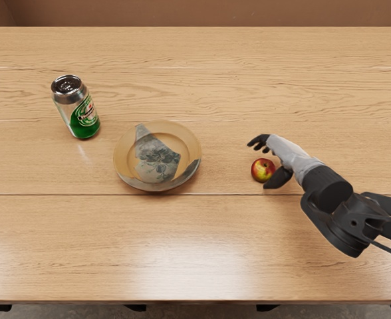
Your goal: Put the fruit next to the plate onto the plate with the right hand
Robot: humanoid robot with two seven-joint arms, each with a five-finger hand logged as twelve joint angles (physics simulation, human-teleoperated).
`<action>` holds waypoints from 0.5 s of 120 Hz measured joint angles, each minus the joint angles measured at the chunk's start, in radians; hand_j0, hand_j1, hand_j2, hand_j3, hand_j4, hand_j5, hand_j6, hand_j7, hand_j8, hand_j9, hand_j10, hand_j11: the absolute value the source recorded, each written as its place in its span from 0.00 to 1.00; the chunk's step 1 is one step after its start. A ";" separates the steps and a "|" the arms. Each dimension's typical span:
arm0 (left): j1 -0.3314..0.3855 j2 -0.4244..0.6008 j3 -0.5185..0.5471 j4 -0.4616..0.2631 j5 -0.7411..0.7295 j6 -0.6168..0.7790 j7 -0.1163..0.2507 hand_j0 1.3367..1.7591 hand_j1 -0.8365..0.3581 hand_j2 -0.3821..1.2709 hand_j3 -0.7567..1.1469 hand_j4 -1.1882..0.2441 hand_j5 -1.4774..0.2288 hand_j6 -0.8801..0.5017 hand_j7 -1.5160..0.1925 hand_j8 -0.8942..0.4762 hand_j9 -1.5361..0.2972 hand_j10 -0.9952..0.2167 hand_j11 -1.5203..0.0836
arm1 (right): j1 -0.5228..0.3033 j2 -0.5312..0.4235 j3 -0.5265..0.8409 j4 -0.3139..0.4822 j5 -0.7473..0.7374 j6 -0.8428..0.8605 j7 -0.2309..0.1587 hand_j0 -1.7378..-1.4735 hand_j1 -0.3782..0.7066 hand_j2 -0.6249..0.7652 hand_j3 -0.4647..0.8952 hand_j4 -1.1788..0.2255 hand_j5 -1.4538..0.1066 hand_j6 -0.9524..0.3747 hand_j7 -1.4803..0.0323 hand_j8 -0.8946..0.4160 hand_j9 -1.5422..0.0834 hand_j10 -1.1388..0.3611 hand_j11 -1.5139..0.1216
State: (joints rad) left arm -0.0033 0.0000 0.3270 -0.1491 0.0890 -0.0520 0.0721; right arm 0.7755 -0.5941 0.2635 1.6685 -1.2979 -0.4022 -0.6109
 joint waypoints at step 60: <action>0.000 0.000 0.000 0.000 0.000 0.000 0.000 0.76 0.75 0.26 0.40 0.66 0.68 0.46 0.70 0.47 0.66 0.62 0.75 | -0.002 0.033 -0.008 -0.045 0.005 0.003 0.000 0.30 0.52 0.39 0.34 0.52 0.56 0.38 0.59 0.34 0.59 0.46 0.57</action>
State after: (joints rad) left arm -0.0031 0.0000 0.3268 -0.1493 0.0890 -0.0521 0.0721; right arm 0.7731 -0.5608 0.2551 1.6233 -1.2928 -0.3990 -0.6109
